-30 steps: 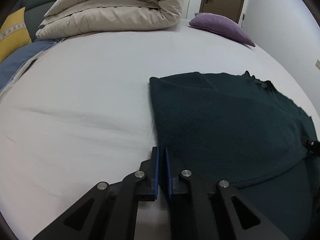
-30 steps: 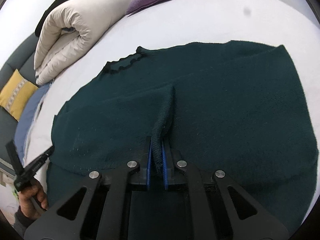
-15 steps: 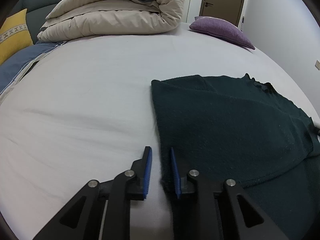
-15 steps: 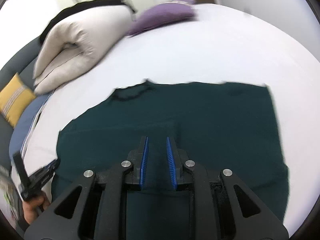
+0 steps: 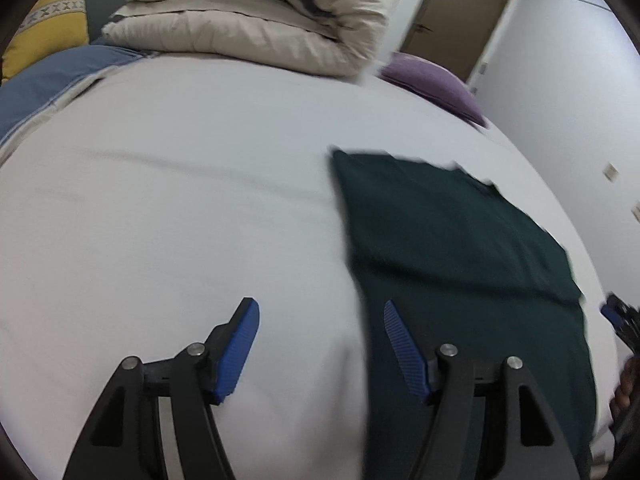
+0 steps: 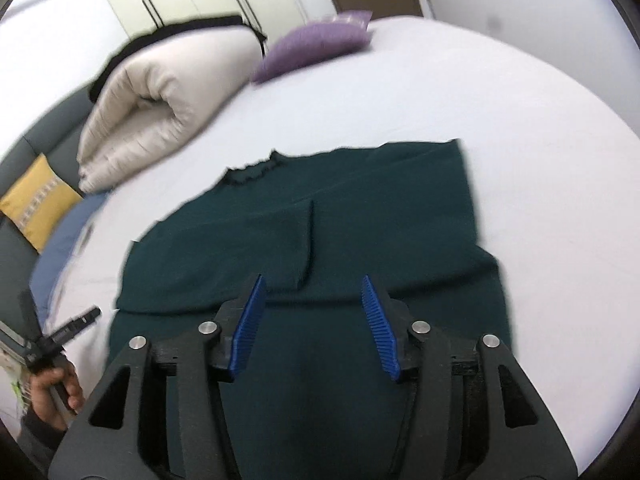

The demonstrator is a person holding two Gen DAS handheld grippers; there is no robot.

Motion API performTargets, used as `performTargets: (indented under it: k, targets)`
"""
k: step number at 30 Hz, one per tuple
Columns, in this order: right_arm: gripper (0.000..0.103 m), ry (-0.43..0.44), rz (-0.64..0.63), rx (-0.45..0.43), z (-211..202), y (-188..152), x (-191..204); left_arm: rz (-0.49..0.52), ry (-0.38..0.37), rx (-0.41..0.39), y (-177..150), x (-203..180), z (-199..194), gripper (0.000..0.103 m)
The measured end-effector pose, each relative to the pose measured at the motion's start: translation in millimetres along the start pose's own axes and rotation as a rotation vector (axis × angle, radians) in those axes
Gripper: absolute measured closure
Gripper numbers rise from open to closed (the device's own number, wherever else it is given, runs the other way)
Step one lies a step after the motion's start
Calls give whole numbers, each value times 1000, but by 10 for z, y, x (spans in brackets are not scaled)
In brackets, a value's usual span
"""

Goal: Fold small clothes

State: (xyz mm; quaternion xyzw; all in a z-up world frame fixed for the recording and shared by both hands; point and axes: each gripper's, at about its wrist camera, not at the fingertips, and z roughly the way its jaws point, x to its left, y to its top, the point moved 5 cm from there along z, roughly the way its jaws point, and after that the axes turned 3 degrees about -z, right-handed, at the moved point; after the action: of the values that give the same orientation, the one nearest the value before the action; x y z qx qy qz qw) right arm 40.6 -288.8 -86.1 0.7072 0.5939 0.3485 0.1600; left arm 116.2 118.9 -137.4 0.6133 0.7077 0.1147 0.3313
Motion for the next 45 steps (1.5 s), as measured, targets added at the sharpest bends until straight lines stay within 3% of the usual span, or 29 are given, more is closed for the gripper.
performTargets:
  k: [4, 8, 15, 20, 22, 24, 32, 37, 41, 45]
  targets:
    - [51, 68, 11, 3, -560, -416, -96, 2, -81, 76, -548, -63, -344, 31]
    - [50, 125, 73, 36, -975, -930, -311, -53, -188, 202, -1092, -96, -521, 31]
    - [50, 167, 251, 100, -1269, -1636, -874, -89, -275, 297, -1609, -122, -728, 33]
    - [50, 192, 313, 139, -1415, -1970, -1151, -117, -315, 333, -1669, -55, -743, 39]
    - [50, 199, 307, 161, -1498, -2071, -1207, -118, -309, 350, -1685, -32, -736, 49]
    - [50, 201, 297, 183, -1522, -2104, -1237, -108, -309, 363, -1703, -40, -731, 52]
    - [50, 168, 293, 318, -1471, -2322, -1321, -106, -306, 376, -1730, -95, -719, 52]
    - [52, 129, 317, 329, -1448, -2292, -1378, -91, -279, 395, -1747, -79, -680, 82]
    - [52, 144, 301, 371, -1427, -2302, -1375, -97, -280, 402, -1760, -61, -655, 83]
    - [52, 163, 295, 421, -1329, -2355, -1369, -102, -286, 404, -1749, -56, -675, 77]
